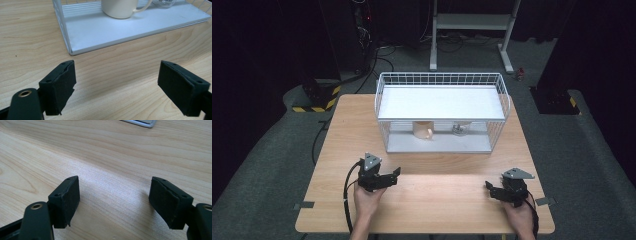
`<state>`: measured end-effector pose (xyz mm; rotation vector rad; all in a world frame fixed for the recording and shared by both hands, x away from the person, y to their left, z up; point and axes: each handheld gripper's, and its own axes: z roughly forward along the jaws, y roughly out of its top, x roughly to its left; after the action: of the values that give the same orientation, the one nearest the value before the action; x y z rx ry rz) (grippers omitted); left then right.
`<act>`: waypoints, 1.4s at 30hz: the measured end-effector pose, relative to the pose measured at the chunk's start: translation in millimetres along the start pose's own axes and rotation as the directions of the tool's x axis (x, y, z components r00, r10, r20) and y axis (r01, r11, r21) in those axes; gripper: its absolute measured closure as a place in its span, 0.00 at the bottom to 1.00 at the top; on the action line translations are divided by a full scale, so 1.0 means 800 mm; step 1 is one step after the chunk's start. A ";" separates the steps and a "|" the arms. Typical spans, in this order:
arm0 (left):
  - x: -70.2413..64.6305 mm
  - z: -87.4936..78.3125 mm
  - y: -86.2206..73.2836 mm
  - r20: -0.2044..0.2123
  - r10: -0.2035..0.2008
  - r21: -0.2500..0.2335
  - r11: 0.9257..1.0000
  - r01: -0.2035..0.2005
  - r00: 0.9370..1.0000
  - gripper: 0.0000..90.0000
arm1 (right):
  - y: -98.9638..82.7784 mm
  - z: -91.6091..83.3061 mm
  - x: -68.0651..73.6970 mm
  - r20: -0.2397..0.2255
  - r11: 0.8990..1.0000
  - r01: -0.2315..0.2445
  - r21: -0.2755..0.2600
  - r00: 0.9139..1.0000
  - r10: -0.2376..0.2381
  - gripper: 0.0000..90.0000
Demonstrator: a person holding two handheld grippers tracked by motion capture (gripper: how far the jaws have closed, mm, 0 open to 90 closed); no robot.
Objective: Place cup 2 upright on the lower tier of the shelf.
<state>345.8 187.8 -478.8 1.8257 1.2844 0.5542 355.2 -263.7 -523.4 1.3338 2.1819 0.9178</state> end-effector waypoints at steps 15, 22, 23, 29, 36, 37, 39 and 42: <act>-0.003 -0.005 -0.019 -0.017 0.020 0.018 1.000 -0.020 1.000 0.16 | 0.000 0.000 0.000 0.000 1.000 0.001 0.000 1.000 -0.001 0.28; -0.004 -0.005 -0.025 -0.025 0.033 0.033 0.999 -0.032 0.999 0.16 | 0.000 0.000 0.000 -0.001 1.000 0.001 0.000 1.000 -0.001 0.28; -0.005 -0.004 -0.026 -0.029 0.034 0.033 0.999 -0.034 0.999 0.16 | 0.000 0.000 0.000 -0.001 1.000 0.001 0.000 1.000 -0.001 0.28; -0.006 0.000 -0.034 -0.037 0.040 0.052 0.998 -0.038 0.999 0.16 | 0.000 0.000 0.000 -0.001 1.000 0.001 0.000 1.000 -0.001 0.28; -0.008 0.004 -0.041 -0.048 0.052 0.072 0.996 -0.048 0.997 0.16 | 0.000 0.000 0.000 0.000 1.000 0.001 0.000 1.000 -0.001 0.28; -0.008 0.005 -0.042 -0.050 0.059 0.077 0.995 -0.055 0.997 0.16 | 0.000 0.000 0.000 0.000 1.000 0.001 0.000 1.000 -0.001 0.28; -0.008 0.006 -0.045 -0.054 0.057 0.079 0.996 -0.053 0.997 0.16 | 0.000 0.000 0.000 0.000 1.000 0.001 0.000 1.000 -0.001 0.28; -0.007 0.007 -0.047 -0.054 0.053 0.085 0.995 -0.048 0.997 0.16 | 0.000 0.000 0.000 0.000 1.000 0.001 0.000 1.000 -0.001 0.28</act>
<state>326.7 185.8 -512.4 1.9286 1.3196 0.5915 355.3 -263.7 -523.4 1.3319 2.1824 0.9176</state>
